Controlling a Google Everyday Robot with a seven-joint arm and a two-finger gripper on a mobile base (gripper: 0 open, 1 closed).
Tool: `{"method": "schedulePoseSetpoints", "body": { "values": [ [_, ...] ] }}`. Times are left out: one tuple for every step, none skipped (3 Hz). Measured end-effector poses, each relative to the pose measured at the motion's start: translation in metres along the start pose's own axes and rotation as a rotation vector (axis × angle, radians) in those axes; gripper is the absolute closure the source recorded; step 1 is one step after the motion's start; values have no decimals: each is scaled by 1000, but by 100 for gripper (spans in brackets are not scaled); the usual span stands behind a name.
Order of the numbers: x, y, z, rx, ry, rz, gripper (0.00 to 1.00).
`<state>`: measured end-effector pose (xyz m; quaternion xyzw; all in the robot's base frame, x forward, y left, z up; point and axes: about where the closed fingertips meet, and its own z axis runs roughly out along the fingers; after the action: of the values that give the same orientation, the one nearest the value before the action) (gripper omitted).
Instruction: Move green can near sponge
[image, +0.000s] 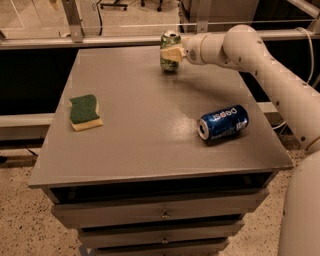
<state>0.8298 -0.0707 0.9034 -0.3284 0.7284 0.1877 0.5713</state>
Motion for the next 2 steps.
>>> {"method": "schedulePoseSetpoints", "body": {
  "values": [
    [-13,30,-18,-69,-5,-21,95],
    [-14,34,-17,-77,-4,-22,100]
  ]
}}
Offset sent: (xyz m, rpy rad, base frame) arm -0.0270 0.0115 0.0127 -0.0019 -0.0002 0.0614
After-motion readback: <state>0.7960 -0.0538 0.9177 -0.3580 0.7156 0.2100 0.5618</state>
